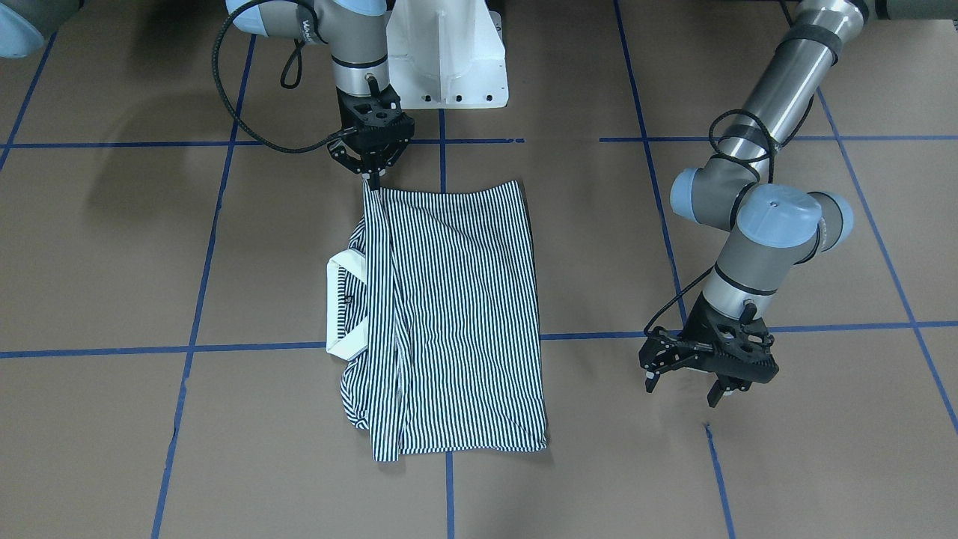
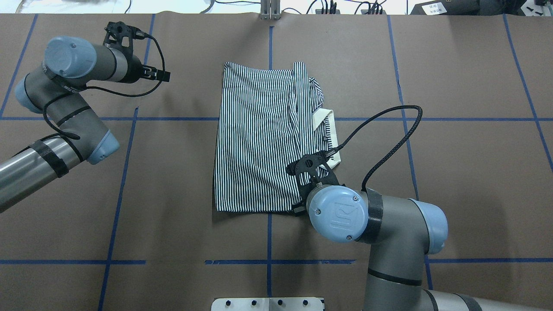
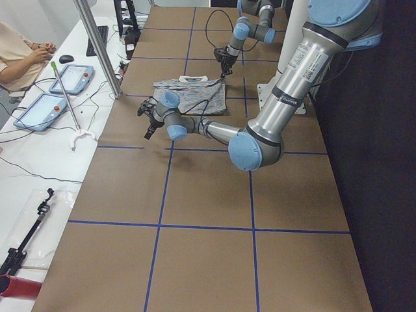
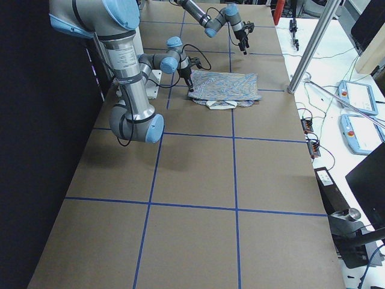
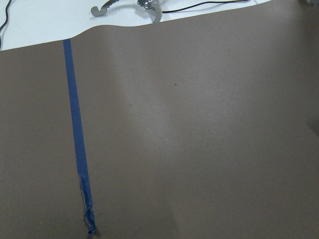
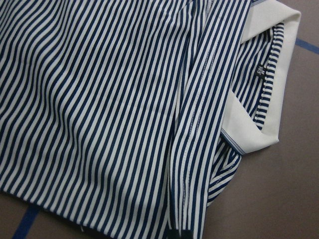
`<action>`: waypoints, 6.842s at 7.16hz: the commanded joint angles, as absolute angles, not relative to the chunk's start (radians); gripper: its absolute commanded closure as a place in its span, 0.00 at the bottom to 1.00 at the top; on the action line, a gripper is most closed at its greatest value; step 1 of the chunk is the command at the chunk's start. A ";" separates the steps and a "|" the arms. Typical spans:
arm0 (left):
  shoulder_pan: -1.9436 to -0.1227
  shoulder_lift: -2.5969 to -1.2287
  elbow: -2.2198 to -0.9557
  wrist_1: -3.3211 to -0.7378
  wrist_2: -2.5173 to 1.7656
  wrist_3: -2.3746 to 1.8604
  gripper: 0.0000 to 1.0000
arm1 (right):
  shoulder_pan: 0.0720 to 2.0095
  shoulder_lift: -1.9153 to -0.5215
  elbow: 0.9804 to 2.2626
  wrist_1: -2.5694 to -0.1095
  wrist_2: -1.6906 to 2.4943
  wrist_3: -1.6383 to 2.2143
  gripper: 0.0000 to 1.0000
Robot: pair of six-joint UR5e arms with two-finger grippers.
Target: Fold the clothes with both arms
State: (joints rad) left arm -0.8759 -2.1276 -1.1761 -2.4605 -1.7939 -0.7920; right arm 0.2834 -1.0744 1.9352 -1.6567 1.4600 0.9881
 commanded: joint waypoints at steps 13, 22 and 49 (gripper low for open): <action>-0.851 -2.132 -1.199 -2.457 -1.798 -0.810 0.00 | 0.329 -1.102 1.933 -1.658 1.457 1.172 0.00; -0.851 -2.131 -1.224 -2.444 -1.825 -0.810 0.00 | 0.445 -0.919 1.592 -1.658 1.534 1.052 0.00; -0.834 -2.128 -1.224 -2.457 -1.825 -0.813 0.00 | 0.684 -0.768 1.246 -1.652 1.582 0.771 0.00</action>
State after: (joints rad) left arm -0.8351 -2.1283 -1.2241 -2.4568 -1.8254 -0.8128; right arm 0.6403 -0.7338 1.2374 -1.6512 1.5804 0.8412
